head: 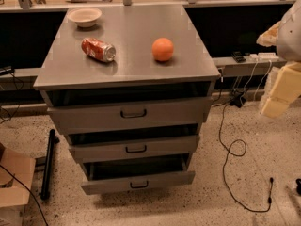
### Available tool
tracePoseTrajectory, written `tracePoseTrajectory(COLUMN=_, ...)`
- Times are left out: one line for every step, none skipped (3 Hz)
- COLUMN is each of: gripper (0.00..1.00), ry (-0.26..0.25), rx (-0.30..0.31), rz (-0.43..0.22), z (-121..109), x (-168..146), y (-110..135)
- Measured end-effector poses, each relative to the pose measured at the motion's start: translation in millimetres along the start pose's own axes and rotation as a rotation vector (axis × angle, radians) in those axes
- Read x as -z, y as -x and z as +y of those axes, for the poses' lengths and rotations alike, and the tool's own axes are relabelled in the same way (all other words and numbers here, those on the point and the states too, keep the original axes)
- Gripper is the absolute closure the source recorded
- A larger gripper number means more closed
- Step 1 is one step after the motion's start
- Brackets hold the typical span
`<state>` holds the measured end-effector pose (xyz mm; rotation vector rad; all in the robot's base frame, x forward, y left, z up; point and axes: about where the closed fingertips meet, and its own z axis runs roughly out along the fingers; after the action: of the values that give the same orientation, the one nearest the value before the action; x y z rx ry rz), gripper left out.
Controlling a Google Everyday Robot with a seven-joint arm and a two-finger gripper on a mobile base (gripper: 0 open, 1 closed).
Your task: Open middle drawer
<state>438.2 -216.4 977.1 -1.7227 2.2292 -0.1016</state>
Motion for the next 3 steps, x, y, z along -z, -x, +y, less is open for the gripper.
tracePoseTrajectory(gripper=0.00, ry=0.000, rx=0.000, rz=0.000, z=0.0, x=0.0, y=0.0)
tracePoseTrajectory(gripper=0.00, ry=-0.009, rx=-0.012, rz=-0.059, z=-1.4, x=-12.4, y=14.6)
tracePoseTrajectory(gripper=0.00, ry=0.033, rx=-0.063, rz=-0.213, z=1.3, x=-50.9, y=37.3)
